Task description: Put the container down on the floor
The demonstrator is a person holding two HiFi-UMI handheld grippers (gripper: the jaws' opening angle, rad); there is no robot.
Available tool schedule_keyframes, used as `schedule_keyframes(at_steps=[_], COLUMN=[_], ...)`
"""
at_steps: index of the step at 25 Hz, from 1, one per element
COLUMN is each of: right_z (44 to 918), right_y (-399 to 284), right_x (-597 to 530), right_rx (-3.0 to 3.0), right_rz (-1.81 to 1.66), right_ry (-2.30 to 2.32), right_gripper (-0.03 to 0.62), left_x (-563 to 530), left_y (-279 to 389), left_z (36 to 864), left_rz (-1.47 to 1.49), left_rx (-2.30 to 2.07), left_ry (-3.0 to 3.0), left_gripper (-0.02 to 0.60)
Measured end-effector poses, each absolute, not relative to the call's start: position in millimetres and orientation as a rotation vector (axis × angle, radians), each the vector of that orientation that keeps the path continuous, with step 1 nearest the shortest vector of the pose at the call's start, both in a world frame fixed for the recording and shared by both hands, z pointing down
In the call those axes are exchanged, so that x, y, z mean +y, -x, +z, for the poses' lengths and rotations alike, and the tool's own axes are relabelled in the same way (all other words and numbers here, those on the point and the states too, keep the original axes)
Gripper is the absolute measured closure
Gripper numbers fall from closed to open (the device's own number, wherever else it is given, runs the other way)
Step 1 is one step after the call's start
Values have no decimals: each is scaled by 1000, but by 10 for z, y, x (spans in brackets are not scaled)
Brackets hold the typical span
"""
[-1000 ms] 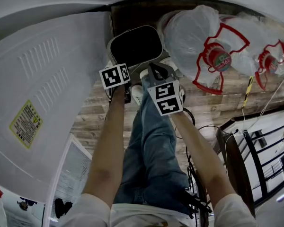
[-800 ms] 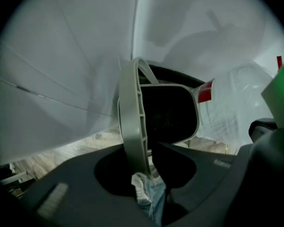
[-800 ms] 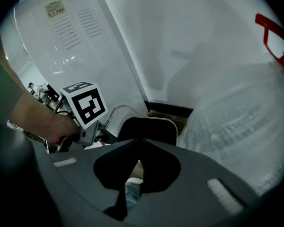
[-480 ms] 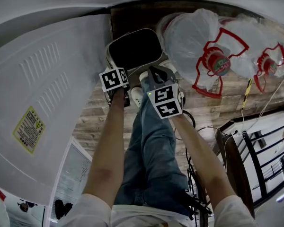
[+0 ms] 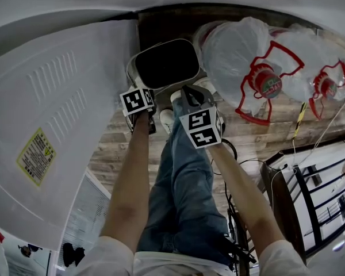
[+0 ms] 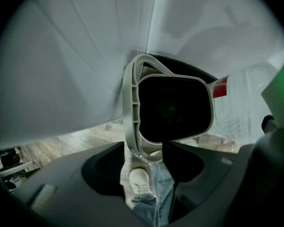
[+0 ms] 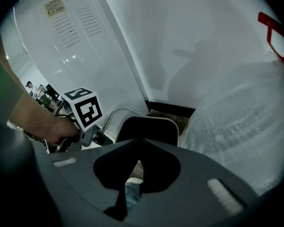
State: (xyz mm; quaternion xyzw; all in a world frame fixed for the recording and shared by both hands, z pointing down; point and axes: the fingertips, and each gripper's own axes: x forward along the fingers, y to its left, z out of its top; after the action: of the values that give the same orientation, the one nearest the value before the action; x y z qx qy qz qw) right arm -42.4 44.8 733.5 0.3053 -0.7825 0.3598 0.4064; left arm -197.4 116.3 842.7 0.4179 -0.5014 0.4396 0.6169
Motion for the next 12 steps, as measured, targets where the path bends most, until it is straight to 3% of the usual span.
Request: schedule_keyframes(at_steps=[12], right_z=[7171], right_y=[380], right_x=[432], right_rx=[-1984], right_rz=[904], right_ry=[-782], right_gripper=[568], left_x=[1070], left_y=[1933], left_z=[8262], left_rz=[1022], left_rx=[-1142], left_ry=[-987], left_gripper=[334])
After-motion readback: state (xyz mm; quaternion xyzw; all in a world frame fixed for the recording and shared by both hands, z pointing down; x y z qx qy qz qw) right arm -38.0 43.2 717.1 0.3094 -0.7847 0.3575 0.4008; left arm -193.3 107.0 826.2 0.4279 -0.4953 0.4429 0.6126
